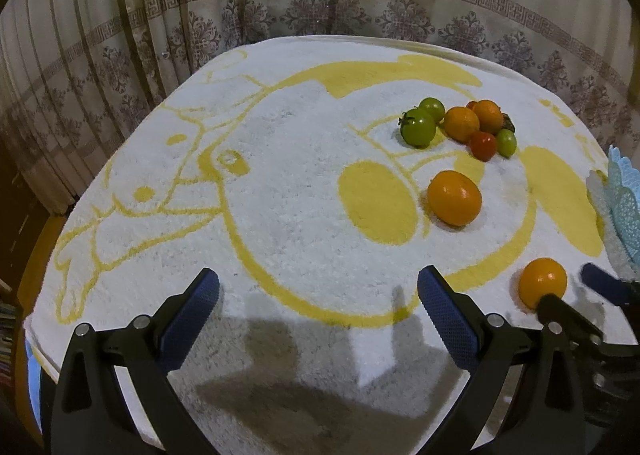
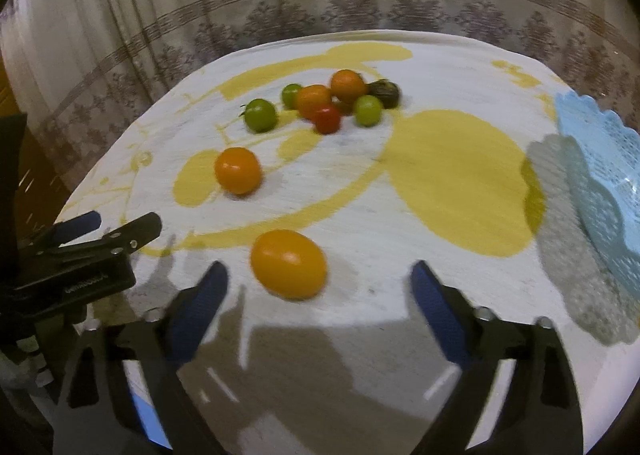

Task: Organize fruits
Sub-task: 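Grasp the oval orange with the right tool while the left tool grasps a round orange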

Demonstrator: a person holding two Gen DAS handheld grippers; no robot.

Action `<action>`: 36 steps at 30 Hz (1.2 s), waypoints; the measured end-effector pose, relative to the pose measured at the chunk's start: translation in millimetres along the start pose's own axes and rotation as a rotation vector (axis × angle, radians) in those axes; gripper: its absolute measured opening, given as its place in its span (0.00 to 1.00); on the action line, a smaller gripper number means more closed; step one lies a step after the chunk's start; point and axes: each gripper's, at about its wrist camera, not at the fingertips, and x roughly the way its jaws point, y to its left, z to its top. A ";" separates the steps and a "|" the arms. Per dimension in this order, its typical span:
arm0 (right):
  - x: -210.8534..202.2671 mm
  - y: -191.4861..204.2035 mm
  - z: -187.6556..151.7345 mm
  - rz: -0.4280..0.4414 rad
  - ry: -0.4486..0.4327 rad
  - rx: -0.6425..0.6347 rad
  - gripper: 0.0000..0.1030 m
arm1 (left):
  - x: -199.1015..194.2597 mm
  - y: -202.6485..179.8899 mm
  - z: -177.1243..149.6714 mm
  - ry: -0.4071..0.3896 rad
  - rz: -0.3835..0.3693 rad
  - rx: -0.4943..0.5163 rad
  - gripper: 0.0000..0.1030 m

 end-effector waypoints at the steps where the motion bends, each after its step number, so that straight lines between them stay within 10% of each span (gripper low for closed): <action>1: 3.8 0.6 0.3 0.007 0.012 -0.002 0.72 | 0.3 0.5 0.6 -0.001 0.000 0.000 0.95; 8: 12.7 5.5 2.6 0.039 0.023 -0.022 0.42 | 4.0 -0.7 8.7 0.005 -0.013 -0.002 0.95; 24: -6.8 -26.4 4.6 0.004 -0.033 0.056 0.42 | 18.4 -48.0 33.4 0.009 -0.112 0.075 0.95; 36: -4.2 -26.2 2.7 0.003 -0.027 0.064 0.42 | 45.3 -72.0 39.0 0.031 -0.194 0.145 0.55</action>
